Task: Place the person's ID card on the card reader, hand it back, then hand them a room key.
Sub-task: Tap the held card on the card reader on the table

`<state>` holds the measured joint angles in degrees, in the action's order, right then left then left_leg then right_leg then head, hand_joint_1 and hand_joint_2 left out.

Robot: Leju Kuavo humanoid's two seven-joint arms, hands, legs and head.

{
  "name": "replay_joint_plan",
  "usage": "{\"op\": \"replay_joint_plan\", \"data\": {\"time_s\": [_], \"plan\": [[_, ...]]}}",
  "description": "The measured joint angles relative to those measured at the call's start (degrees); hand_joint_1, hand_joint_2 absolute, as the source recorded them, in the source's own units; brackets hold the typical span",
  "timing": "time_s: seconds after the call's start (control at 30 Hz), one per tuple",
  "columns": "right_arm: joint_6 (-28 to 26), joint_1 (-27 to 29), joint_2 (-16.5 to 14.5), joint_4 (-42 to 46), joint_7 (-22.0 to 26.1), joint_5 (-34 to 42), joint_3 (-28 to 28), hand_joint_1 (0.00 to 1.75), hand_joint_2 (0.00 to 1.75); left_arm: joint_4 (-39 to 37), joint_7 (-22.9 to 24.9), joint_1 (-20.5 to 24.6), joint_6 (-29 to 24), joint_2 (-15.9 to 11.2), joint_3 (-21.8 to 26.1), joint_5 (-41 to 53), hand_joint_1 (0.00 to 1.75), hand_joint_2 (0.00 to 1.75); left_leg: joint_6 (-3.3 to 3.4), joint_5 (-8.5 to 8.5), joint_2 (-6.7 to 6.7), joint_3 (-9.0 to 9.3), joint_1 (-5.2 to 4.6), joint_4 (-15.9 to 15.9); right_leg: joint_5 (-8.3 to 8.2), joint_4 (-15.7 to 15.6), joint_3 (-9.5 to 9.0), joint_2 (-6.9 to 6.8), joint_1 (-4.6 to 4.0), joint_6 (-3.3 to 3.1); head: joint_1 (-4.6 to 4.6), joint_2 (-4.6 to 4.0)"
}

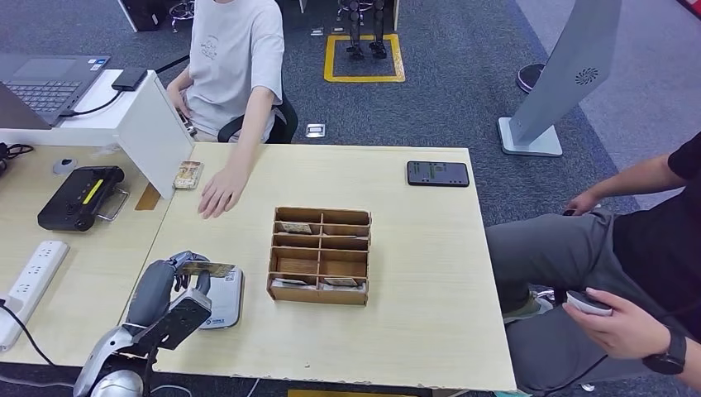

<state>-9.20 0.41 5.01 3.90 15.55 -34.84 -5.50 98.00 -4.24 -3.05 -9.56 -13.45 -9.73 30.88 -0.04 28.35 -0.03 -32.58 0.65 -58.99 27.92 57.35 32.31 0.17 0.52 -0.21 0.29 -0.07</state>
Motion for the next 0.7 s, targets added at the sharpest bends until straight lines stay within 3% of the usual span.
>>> {"op": "replay_joint_plan", "data": {"time_s": [0.7], "plan": [[-0.99,-0.95,-0.02,-3.07,0.75,0.04,1.51,0.00,1.75,-7.08,0.56,2.39,-3.67,3.93,0.00,0.98,1.75,1.75,0.00,0.00,0.03,-0.03,0.00,0.00,0.01,0.00,0.01,0.02,0.00,0.00,0.00,0.00]]}}
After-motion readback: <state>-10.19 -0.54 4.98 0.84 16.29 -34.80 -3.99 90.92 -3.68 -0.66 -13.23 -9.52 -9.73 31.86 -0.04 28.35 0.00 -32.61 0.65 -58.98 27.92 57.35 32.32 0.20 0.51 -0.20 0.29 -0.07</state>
